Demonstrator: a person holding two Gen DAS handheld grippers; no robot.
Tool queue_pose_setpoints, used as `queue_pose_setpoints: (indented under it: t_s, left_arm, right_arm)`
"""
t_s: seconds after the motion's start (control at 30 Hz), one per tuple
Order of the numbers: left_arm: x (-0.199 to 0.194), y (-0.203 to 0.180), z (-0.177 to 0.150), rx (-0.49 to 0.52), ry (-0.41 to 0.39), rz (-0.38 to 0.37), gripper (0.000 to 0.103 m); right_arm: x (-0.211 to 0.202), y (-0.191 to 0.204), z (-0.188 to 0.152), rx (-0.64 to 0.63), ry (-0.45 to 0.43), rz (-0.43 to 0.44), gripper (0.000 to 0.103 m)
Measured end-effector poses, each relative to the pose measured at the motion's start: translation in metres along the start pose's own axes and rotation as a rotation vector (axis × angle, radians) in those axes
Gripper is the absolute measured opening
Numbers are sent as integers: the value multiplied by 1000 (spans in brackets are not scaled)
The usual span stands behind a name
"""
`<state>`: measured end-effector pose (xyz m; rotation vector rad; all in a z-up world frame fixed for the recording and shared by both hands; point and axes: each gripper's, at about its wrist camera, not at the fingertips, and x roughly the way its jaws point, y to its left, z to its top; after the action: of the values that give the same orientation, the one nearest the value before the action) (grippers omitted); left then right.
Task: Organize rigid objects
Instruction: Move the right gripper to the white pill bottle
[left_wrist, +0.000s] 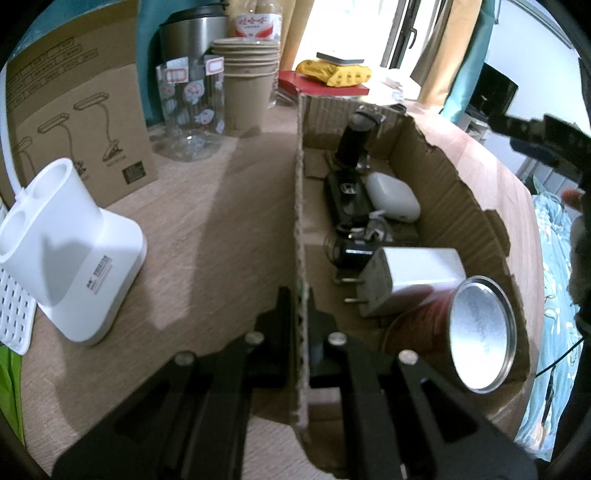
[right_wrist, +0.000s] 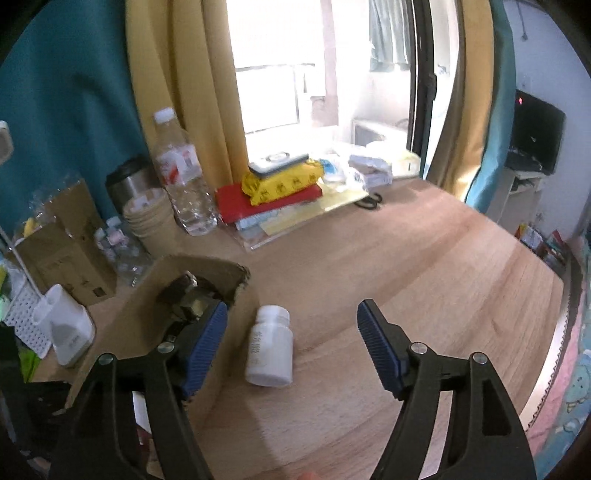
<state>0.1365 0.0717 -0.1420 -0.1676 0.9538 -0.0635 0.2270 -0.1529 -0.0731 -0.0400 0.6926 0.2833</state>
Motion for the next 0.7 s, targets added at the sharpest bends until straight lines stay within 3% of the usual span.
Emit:
queue_pose_setpoints:
  t_s: [0.7]
  left_arm:
    - [0, -1, 0, 1, 0, 1, 5]
  right_arm:
    - [54, 1, -23, -11, 121, 9, 76]
